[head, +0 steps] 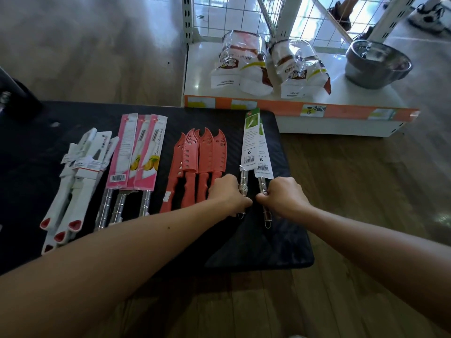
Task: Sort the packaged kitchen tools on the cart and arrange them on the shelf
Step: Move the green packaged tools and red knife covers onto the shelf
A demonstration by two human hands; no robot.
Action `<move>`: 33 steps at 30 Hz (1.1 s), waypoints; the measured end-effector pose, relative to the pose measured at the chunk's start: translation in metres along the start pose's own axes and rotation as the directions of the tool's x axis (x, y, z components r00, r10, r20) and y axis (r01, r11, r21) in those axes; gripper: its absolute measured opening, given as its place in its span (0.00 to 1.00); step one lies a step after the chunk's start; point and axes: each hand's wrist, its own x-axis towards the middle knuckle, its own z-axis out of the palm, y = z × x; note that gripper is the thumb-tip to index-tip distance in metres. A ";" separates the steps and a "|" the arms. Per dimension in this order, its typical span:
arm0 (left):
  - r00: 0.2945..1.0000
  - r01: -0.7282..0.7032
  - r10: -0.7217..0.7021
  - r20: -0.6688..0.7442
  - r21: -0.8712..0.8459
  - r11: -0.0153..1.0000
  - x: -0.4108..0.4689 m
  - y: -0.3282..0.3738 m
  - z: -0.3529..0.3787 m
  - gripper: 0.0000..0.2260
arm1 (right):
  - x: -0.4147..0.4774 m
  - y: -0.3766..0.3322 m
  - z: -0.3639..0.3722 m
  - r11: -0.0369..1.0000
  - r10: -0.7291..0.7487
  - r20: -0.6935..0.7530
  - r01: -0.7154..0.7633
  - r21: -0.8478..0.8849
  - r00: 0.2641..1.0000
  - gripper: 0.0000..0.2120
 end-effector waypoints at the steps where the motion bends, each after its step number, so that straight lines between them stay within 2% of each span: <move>1: 1.000 0.005 -0.005 0.005 -0.029 1.000 0.000 0.000 -0.002 0.11 | 0.001 -0.001 -0.002 1.000 0.003 -0.008 -0.002 0.011 1.000 0.17; 4: 1.000 0.009 -0.006 0.029 -0.104 0.995 0.002 0.003 -0.011 0.08 | 0.007 -0.004 -0.012 0.997 -0.009 -0.048 0.013 0.070 0.999 0.14; 10: 1.000 0.011 -0.008 0.026 -0.133 0.991 0.009 0.018 -0.040 0.09 | 0.018 -0.007 -0.044 0.994 0.011 -0.167 0.007 0.109 0.986 0.14; 16: 0.999 -0.034 0.033 -0.009 -0.206 0.978 -0.021 0.071 -0.092 0.06 | 0.000 -0.038 -0.105 0.967 0.012 -0.206 0.041 0.250 0.978 0.12; 21: 0.996 -0.086 0.077 -0.051 -0.196 0.977 -0.101 0.153 -0.168 0.11 | -0.054 -0.090 -0.212 0.932 -0.017 -0.165 0.075 0.355 0.986 0.10; 26: 0.998 -0.058 0.044 -0.052 -0.314 0.948 -0.194 0.252 -0.261 0.06 | -0.123 -0.139 -0.356 0.922 0.006 -0.198 0.071 0.380 0.980 0.13; 29: 0.995 -0.076 0.052 -0.080 -0.342 0.937 -0.252 0.316 -0.312 0.10 | -0.166 -0.165 -0.442 0.899 -0.001 -0.221 0.098 0.428 0.975 0.13; 33: 0.994 -0.100 0.078 -0.074 -0.372 0.923 -0.315 0.393 -0.358 0.09 | -0.215 -0.184 -0.535 0.857 0.000 -0.210 0.108 0.503 0.978 0.11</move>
